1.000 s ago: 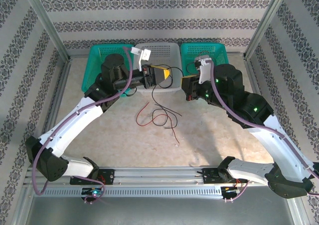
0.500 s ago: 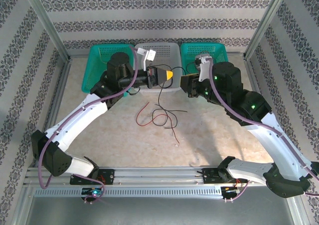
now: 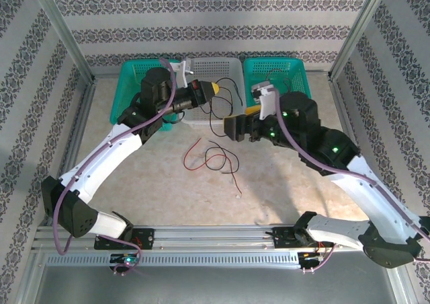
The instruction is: Untangle the cables
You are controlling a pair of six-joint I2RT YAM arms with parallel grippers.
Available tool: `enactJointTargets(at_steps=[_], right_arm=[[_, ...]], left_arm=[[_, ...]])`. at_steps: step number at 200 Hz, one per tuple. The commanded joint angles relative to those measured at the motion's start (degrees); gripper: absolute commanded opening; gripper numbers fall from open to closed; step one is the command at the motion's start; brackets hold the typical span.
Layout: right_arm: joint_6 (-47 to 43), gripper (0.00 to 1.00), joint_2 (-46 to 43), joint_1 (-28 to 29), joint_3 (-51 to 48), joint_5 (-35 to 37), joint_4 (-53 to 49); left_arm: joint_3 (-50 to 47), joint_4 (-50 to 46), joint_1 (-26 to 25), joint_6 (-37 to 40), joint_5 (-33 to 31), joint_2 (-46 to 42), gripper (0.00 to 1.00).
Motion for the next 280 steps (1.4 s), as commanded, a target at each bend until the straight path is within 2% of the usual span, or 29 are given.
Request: enactJointTargets(at_steps=[1, 39, 69, 96, 114, 133, 167, 194, 225, 254, 280], right_arm=[[1.79, 0.88, 2.83, 1.42, -2.35, -4.87, 4.77], [1.25, 0.87, 9.25, 2.12, -0.11, -7.16, 4.96], [0.33, 0.84, 11.62, 2.14, 1.35, -1.24, 3.29], [0.17, 0.66, 11.79, 2.14, 1.18, 1.92, 1.76], [0.83, 0.61, 11.08, 2.14, -0.43, 1.44, 2.44], [1.49, 0.62, 11.04, 2.14, -1.62, 1.10, 3.11], [0.98, 0.80, 11.41, 2.48, -0.70, 1.54, 5.07], [0.34, 0.81, 13.57, 2.40, 0.64, 1.26, 4.94], [1.03, 0.70, 14.97, 2.40, -0.13, 0.52, 5.25], [3.79, 0.44, 13.06, 1.90, -3.54, -0.84, 8.85], [7.08, 0.25, 11.84, 0.97, -5.48, -1.59, 10.06]], left_arm=[[2.43, -1.07, 0.80, -4.09, -0.84, -0.36, 0.00], [3.98, -1.27, 1.50, -4.53, 0.87, -0.54, 0.00], [3.69, -0.49, 2.48, -5.49, 1.36, -1.15, 0.00], [2.84, -0.37, 2.92, -5.16, 0.66, -2.07, 0.00], [1.27, 0.52, 3.39, -5.95, -0.49, -3.32, 0.00], [-0.06, 2.54, 3.83, -7.68, 0.01, -3.99, 0.00], [0.16, 1.39, 3.84, -8.25, 0.93, -3.84, 0.00], [-1.70, 6.08, 3.88, -10.89, 3.22, -3.66, 0.00], [-3.03, 7.30, 4.39, -11.69, 2.50, -4.63, 0.00], [-5.13, 10.80, 5.63, -13.74, 2.58, -5.82, 0.00], [-7.16, 14.38, 6.08, -14.30, 1.15, -7.36, 0.00]])
